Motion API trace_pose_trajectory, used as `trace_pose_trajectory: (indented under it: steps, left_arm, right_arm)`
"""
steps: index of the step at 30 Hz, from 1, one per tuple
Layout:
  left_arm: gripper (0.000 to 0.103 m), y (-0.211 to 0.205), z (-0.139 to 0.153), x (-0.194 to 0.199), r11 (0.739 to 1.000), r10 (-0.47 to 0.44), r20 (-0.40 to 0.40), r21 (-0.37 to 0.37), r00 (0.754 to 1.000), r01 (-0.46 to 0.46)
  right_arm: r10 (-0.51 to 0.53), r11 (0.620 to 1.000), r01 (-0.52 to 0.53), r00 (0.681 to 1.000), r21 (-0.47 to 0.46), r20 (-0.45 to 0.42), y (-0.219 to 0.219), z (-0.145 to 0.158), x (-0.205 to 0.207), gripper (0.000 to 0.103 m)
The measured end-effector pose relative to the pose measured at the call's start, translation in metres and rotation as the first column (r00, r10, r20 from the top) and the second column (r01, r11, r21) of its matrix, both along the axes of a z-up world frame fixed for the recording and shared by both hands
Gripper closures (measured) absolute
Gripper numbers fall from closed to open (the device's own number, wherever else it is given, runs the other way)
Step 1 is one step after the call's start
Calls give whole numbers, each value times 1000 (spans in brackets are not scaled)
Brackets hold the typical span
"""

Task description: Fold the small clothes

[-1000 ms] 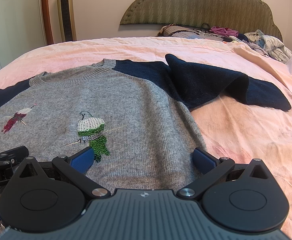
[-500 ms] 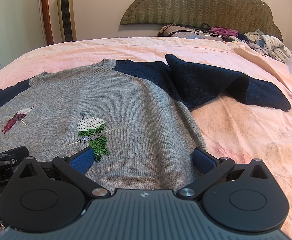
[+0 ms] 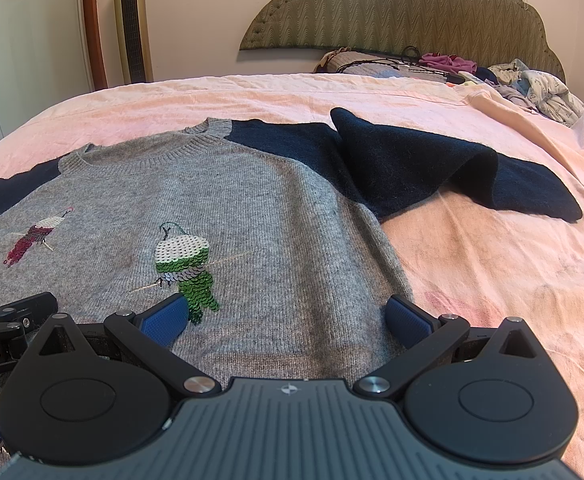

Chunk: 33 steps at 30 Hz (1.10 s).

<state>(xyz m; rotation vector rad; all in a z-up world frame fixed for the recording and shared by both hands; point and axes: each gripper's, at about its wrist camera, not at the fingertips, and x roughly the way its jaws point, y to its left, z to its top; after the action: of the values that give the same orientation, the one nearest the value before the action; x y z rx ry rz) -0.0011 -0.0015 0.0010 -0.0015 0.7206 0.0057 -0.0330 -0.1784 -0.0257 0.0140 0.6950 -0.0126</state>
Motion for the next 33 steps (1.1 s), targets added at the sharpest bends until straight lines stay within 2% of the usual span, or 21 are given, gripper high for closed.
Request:
trace_pose_trajectory:
  steps: [10,18,20,23,25,26,28,29,31,33]
  left_arm:
    - [0,0,0,0,1000,0,0,0,1000,0]
    - [0,0,0,0,1000,0,1,0,1000,0]
    - [0,0,0,0,1000,0,1,0,1000,0]
    - [0,0,0,0,1000,0,1,1,1000,0]
    - [0,0,0,0,1000,0,1,0,1000,0]
    - [0,-1,0,0,1000,0,1,0,1000,0]
    - [0,-1,0,0,1000,0,1,1,1000,0]
    - [0,-1,0,0,1000,0,1,1,1000,0]
    - [0,-1,0,0,1000,0,1,1,1000,0]
    - [0,-1,0,0,1000,0,1,1,1000,0]
  right_arm:
    - [6,1000,-6,1000,1,-12,-1,1,0,0]
    - [69,997,-66,996,37,-65,-13,12,13,0]
    - [70,995,-67,997,71,-40,-26,21,16,0]
    - [-17,982,10,999,187,37,-73,38,22,0]
    - [-115,947,97,992,306,43,-118,42,30,0]
    - [-177,909,151,984,388,32,-143,40,34,0]
    - [-309,787,249,951,564,11,-195,31,36,0]
    - [-362,728,290,932,621,-11,-218,24,39,0]
    - [-434,641,370,898,673,-80,-258,12,46,0]
    - [-459,580,365,885,729,-77,-283,4,49,2]
